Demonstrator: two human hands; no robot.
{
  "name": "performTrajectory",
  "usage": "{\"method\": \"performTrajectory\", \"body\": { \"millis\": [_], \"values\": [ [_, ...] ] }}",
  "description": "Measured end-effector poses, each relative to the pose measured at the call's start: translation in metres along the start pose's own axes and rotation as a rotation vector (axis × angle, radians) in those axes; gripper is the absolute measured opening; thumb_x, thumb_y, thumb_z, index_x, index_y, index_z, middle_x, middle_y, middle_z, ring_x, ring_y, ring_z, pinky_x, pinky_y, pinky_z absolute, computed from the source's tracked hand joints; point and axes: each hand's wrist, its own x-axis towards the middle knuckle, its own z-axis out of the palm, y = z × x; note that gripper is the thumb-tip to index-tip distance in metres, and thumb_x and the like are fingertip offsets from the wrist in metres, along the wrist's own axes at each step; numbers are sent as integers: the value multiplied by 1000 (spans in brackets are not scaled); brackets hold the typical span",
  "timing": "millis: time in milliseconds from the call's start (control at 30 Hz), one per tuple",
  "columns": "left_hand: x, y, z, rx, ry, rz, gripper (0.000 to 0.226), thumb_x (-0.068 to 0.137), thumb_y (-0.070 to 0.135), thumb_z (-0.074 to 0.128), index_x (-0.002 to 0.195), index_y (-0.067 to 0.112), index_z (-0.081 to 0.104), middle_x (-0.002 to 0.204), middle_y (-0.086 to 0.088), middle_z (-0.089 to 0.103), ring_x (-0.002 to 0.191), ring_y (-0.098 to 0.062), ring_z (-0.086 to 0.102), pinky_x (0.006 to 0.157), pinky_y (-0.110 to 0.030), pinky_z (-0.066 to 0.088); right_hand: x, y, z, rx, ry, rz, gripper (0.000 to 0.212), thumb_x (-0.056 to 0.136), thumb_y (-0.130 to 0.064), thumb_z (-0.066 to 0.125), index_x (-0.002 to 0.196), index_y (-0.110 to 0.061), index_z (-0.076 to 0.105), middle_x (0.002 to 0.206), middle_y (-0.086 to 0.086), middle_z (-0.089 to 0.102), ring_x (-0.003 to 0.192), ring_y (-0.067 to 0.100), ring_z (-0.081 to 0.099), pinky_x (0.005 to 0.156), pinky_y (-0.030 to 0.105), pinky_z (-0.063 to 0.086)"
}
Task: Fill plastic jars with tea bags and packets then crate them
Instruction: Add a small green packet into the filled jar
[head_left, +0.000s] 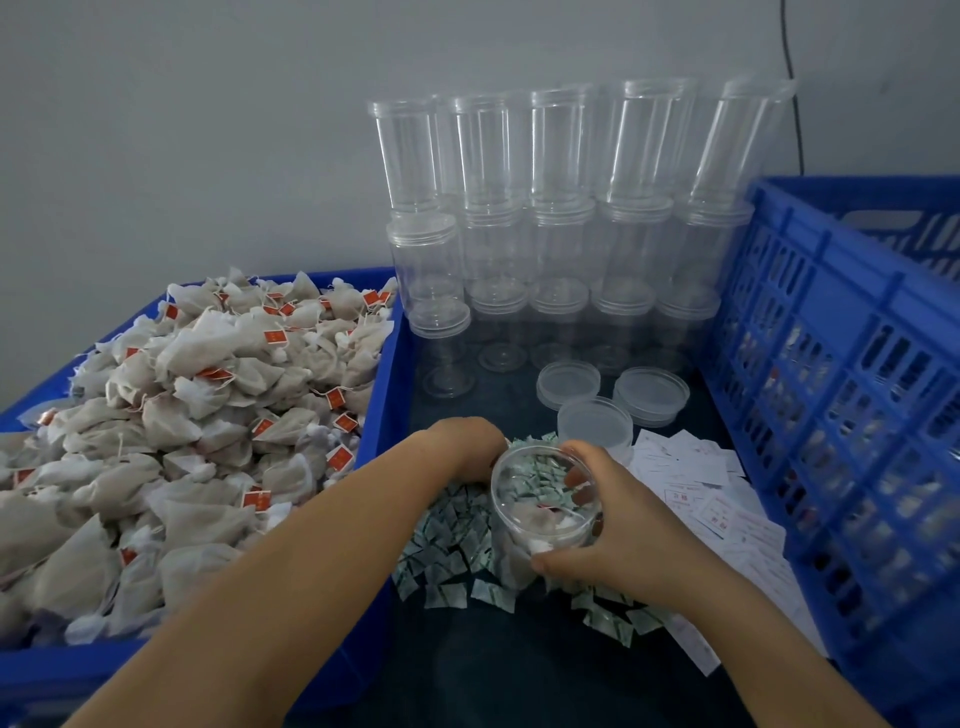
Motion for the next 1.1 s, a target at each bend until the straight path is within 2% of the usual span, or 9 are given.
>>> {"method": "performTrajectory", "body": {
  "millis": [200,333,467,567,633,733,800,933,1100],
  "values": [
    [-6,-10,-15,-173,131,-26,22,94,23,52,100,8,66,100,-6,65,87,-22,58,76,-34,48,6,5,5,23,-7,2,97,52,-52,88,133,-53,33,129,-25,52,112,-7,56,95,27,52],
    [-22,-18,-38,-325,300,7,15,92,25,60,97,13,68,94,2,64,82,-11,56,76,-26,44,8,8,6,19,-16,2,99,53,-56,88,133,-55,29,132,-27,47,115,-10,52,97,23,49],
    [-51,-19,-61,-438,428,68,2,90,25,63,90,23,64,80,17,57,74,0,54,64,-11,39,8,10,7,40,-20,-2,102,54,-55,88,137,-49,30,135,-20,48,119,-4,53,102,30,49],
    [-73,-11,-70,-557,471,118,7,87,27,67,83,29,62,77,17,62,68,12,57,61,-3,42,8,9,7,31,-27,0,102,51,-60,85,135,-51,29,133,-23,45,119,-8,49,100,24,47],
    [-84,-2,-73,-583,450,155,5,86,29,68,84,29,63,77,16,64,67,12,57,63,-3,43,7,8,7,34,-33,1,96,49,-63,83,127,-59,27,129,-29,43,116,-19,44,92,14,43],
    [-92,14,-72,-537,344,205,3,86,30,68,86,28,66,80,11,67,71,2,60,71,-16,50,6,4,6,32,-43,16,87,48,-65,81,114,-72,23,124,-33,40,112,-27,39,83,8,39],
    [-91,24,-69,-472,286,223,5,86,30,67,90,26,68,81,10,67,74,-3,61,73,-22,50,6,4,6,28,-44,21,90,49,-65,80,118,-69,23,127,-30,41,115,-17,45,88,13,41],
    [-84,38,-65,-300,248,245,12,89,24,65,99,21,69,82,17,62,75,2,57,72,-17,47,6,6,7,23,-33,25,105,51,-63,81,137,-49,25,141,-15,41,127,1,44,105,30,43],
    [-79,53,-59,-115,158,256,15,89,14,61,102,12,69,96,0,68,86,-15,60,81,-35,50,5,6,7,50,-22,10,101,54,-56,84,135,-52,25,141,-17,42,129,1,45,107,36,45]
  ]
}}
